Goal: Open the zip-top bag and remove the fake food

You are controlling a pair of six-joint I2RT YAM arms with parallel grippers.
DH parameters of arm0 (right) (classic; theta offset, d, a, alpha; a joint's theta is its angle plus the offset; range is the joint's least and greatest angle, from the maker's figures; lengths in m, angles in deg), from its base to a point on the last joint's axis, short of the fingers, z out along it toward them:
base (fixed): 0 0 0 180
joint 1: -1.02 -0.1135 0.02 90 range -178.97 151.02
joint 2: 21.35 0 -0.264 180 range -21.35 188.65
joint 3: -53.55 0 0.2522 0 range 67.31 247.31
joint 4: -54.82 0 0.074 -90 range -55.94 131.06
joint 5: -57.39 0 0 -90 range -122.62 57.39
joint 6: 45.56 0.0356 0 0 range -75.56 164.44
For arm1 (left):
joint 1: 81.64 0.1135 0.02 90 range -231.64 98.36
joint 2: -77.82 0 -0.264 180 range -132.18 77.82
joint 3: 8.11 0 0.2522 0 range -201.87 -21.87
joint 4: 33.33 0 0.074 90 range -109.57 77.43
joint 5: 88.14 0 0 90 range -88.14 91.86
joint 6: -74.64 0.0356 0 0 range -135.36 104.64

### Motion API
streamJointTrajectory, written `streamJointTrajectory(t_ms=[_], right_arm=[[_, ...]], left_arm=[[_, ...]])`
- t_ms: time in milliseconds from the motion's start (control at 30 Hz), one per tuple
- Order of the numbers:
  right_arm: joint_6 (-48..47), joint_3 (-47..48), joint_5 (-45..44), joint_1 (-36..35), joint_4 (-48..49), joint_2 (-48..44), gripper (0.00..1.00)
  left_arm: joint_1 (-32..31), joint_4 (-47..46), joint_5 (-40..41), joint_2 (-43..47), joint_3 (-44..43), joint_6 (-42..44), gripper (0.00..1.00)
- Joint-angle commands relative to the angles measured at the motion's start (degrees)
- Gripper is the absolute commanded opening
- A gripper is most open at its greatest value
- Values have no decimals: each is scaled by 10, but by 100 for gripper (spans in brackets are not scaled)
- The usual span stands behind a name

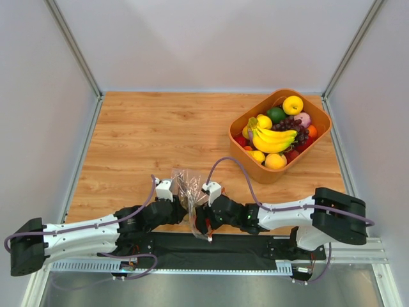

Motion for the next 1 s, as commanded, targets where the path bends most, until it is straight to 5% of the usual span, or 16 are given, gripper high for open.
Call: streamJointTrajectory(t_ms=[0, 100, 167, 367, 967], right_arm=[[-5, 30, -12, -22, 16, 27, 79], [-8, 34, -43, -38, 10, 37, 74], [-6, 32, -62, -42, 8, 33, 57], [-14, 26, -113, -52, -44, -36, 30], [43, 2, -190, -54, -452, -400, 25]], left_arm=[[-2, 18, -15, -11, -11, 8, 42], [-2, 18, -17, -11, -13, 10, 42], [-2, 20, -16, -10, -13, 10, 42], [-2, 32, -10, 2, -8, 7, 42], [-2, 142, 30, 150, 9, -15, 41]])
